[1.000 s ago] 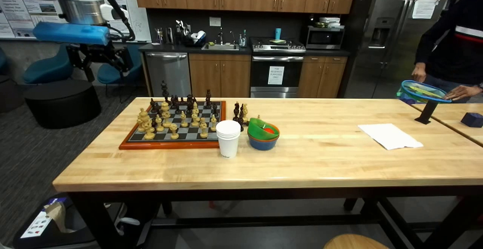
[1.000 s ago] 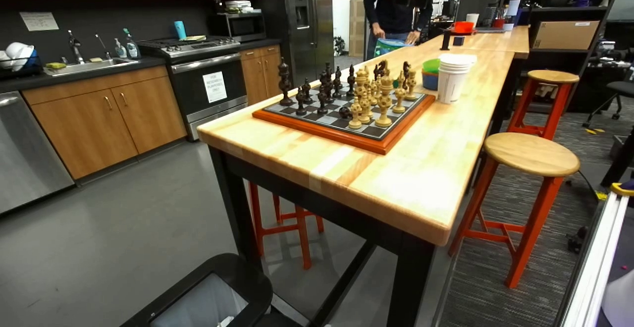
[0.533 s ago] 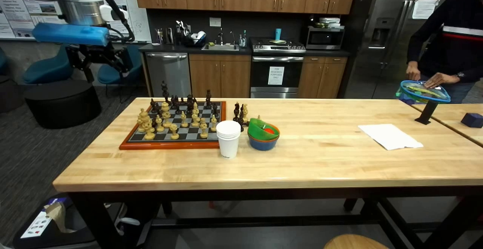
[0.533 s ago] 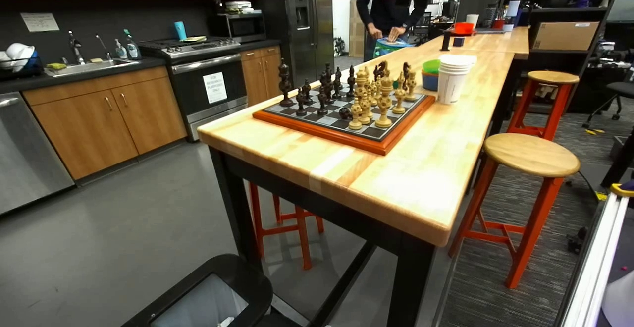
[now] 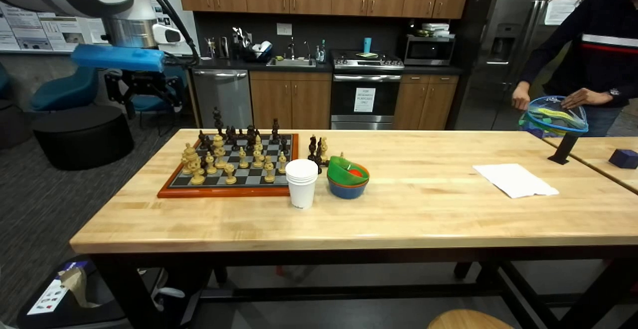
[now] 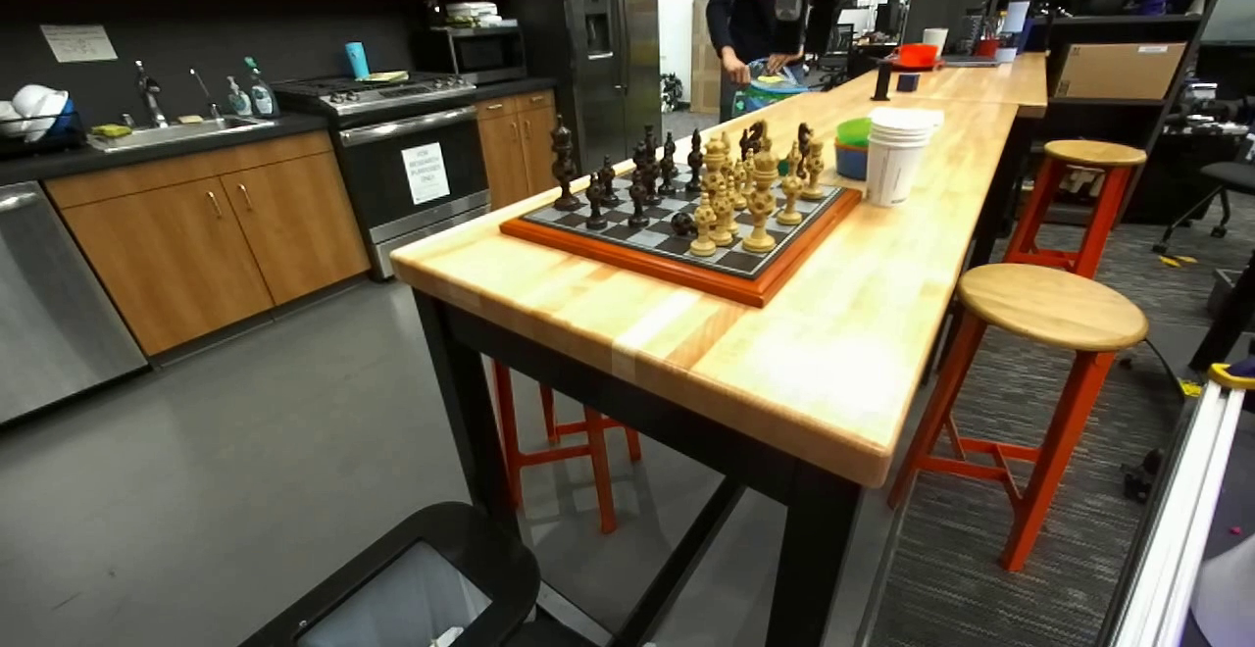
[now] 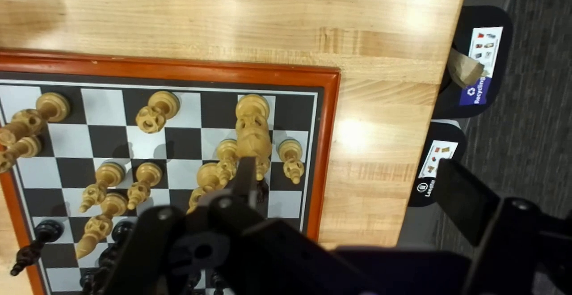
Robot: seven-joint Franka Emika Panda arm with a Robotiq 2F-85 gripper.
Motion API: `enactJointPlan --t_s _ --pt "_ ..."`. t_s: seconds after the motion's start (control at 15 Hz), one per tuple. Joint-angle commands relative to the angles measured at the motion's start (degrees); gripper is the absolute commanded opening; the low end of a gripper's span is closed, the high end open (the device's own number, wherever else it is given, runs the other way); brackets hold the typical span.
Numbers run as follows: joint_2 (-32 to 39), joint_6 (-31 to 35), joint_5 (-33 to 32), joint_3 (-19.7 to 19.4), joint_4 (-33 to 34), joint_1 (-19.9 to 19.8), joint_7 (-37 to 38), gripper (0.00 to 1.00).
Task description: Move one yellow chess piece one step forward, then move one black piece to the right back corner of the chess board
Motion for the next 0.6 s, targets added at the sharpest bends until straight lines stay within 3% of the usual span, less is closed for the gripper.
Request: enactJointPlan --t_s 0.0,0.47,0.53 --pt "6.3 -0.4 0.3 -0.3 4.9 -0.5 -2.9 1.00" --pt "13.8 1.3 1.0 -0.5 10.1 -2.0 -5.1 1.00" --pt "14.5 1.3 0.8 -0.5 10.7 -2.4 -5.3 0.87"
